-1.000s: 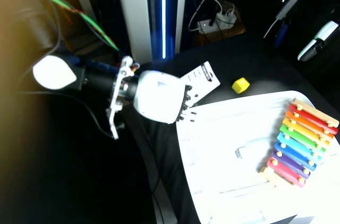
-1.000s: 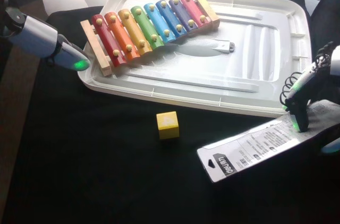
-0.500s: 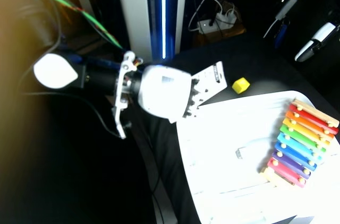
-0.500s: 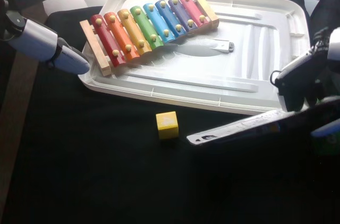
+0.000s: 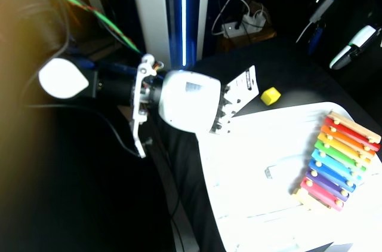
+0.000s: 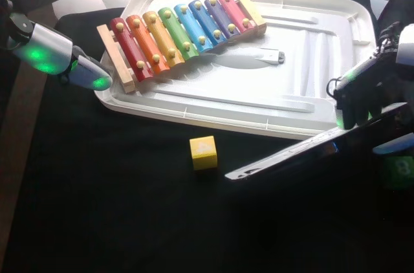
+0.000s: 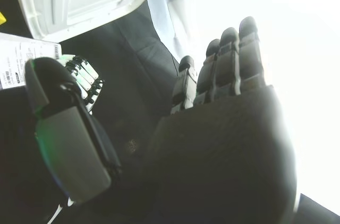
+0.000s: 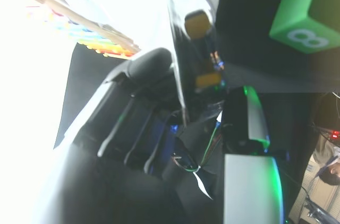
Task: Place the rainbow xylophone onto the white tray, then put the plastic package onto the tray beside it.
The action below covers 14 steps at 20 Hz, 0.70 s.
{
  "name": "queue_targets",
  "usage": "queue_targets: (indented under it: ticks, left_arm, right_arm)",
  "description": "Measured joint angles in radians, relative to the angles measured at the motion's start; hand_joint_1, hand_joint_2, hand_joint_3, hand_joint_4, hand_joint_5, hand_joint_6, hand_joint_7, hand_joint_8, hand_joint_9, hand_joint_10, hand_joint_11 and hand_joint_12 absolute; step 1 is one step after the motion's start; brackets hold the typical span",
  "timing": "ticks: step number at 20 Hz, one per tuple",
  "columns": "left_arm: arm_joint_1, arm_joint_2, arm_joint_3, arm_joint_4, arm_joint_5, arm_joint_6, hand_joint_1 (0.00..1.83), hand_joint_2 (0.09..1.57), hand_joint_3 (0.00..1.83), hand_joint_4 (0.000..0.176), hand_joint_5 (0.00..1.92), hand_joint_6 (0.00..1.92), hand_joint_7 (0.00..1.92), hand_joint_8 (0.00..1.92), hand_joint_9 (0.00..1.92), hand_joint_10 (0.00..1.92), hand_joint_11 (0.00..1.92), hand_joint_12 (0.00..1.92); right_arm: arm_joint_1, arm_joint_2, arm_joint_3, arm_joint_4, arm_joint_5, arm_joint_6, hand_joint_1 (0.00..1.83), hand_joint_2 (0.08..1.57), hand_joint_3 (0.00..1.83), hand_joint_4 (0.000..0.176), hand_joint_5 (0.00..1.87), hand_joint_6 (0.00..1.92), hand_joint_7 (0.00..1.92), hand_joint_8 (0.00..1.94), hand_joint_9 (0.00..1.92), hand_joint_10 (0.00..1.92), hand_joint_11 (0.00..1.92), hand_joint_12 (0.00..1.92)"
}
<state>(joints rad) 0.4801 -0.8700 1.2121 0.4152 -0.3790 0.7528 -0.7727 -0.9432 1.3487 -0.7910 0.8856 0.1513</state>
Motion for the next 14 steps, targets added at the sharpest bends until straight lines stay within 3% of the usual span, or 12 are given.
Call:
queue_targets:
  ticks: [1, 3, 4, 5, 6, 8, 10, 11, 12, 13, 14]
  left_arm:
    - [0.0, 0.0, 0.0, 0.0, 0.0, 0.0, 0.75, 0.76, 0.0, 0.174, 0.0, 0.0, 0.0, 0.0, 0.04, 0.0, 0.03, 0.07]
    - [0.0, 0.0, 0.0, 0.0, -0.001, 0.0, 0.75, 0.76, 0.0, 0.176, 0.0, 0.0, 0.0, 0.0, 0.05, 0.0, 0.04, 0.08]
    - [0.006, -0.001, 0.0, -0.001, -0.003, 0.0, 0.75, 0.77, 0.0, 0.176, 0.0, 0.0, 0.0, 0.0, 0.06, 0.01, 0.05, 0.09]
    - [0.01, -0.003, 0.0, 0.001, -0.002, 0.0, 0.74, 0.76, 0.0, 0.176, 0.0, 0.0, 0.01, 0.0, 0.07, 0.01, 0.05, 0.09]
    - [0.01, -0.008, 0.0, 0.0, 0.002, 0.0, 0.73, 0.76, 0.0, 0.176, 0.0, 0.0, 0.02, 0.01, 0.08, 0.01, 0.06, 0.1]
    - [0.01, -0.013, 0.0, 0.001, -0.006, 0.0, 0.73, 0.75, 0.0, 0.176, 0.0, 0.0, 0.04, 0.01, 0.09, 0.01, 0.05, 0.1]
    - [0.012, -0.012, 0.0, 0.0, -0.007, 0.0, 0.73, 0.75, 0.0, 0.176, 0.0, 0.0, 0.04, 0.0, 0.07, 0.0, 0.05, 0.1]
    - [0.013, -0.012, 0.0, 0.0, -0.006, 0.0, 0.74, 0.76, 0.0, 0.176, 0.0, 0.0, 0.02, 0.0, 0.06, 0.0, 0.03, 0.1]
    - [0.014, -0.012, 0.0, 0.0, -0.006, 0.0, 0.77, 0.76, 0.0, 0.17, 0.0, 0.0, 0.0, 0.0, 0.04, 0.0, 0.01, 0.09]
    - [0.016, -0.012, 0.0, -0.002, -0.007, 0.0, 0.77, 0.75, 0.0, 0.171, 0.0, 0.0, 0.0, 0.0, 0.04, 0.0, 0.01, 0.1]
    - [0.018, -0.012, 0.0, -0.005, -0.008, 0.0, 0.77, 0.75, 0.0, 0.175, 0.0, 0.0, 0.0, 0.0, 0.04, 0.0, 0.01, 0.1]
  right_arm:
    - [0.009, 0.0, 0.0, -0.001, -0.001, -0.011, 1.38, 1.1, 0.0, 0.0, 0.85, 0.95, 1.02, 0.89, 1.09, 1.12, 0.97, 1.27]
    - [0.017, 0.0, 0.0, 0.002, -0.003, -0.019, 1.37, 1.12, 0.0, 0.0, 0.82, 1.04, 0.96, 0.96, 1.03, 1.19, 0.92, 1.29]
    - [0.017, 0.0, 0.0, 0.002, -0.004, -0.02, 1.36, 1.13, 0.0, 0.0, 0.82, 1.2, 0.9, 0.97, 1.01, 1.14, 0.96, 1.12]
    - [0.017, 0.0, 0.0, 0.001, -0.005, -0.021, 1.37, 1.14, 0.0, 0.0, 0.8, 1.21, 0.88, 1.01, 0.98, 1.15, 0.97, 1.06]
    - [0.017, 0.0, 0.0, 0.001, -0.008, -0.021, 1.37, 1.12, 0.0, 0.0, 0.82, 1.13, 0.94, 0.94, 1.04, 1.09, 1.02, 1.07]
    - [0.017, -0.002, 0.0, 0.003, -0.01, -0.023, 1.37, 1.12, 0.0, 0.0, 0.84, 1.04, 0.96, 0.95, 1.03, 1.16, 0.93, 1.22]
    - [0.023, -0.001, 0.0, 0.003, -0.012, -0.042, 1.35, 1.15, 0.0, 0.0, 0.81, 1.23, 0.87, 1.02, 0.92, 1.25, 0.75, 1.28]
    - [0.033, 0.002, -0.001, 0.005, -0.014, -0.05, 1.35, 1.16, 0.0, 0.0, 0.79, 1.29, 0.87, 0.96, 0.89, 1.28, 0.72, 1.29]
    - [0.045, 0.006, -0.003, 0.013, -0.016, -0.064, 1.25, 1.15, 0.0, 0.0, 0.89, 1.24, 0.96, 0.87, 0.95, 0.73, 0.79, 1.27]
    - [0.056, 0.008, -0.003, 0.025, -0.014, -0.074, 1.24, 1.14, 0.01, 0.0, 0.92, 1.23, 0.95, 0.88, 1.01, 0.42, 0.73, 1.28]
    - [0.071, 0.011, -0.003, 0.033, -0.015, -0.087, 1.23, 1.14, 0.0, 0.0, 0.92, 1.22, 0.97, 0.86, 1.06, 0.27, 0.77, 1.18]
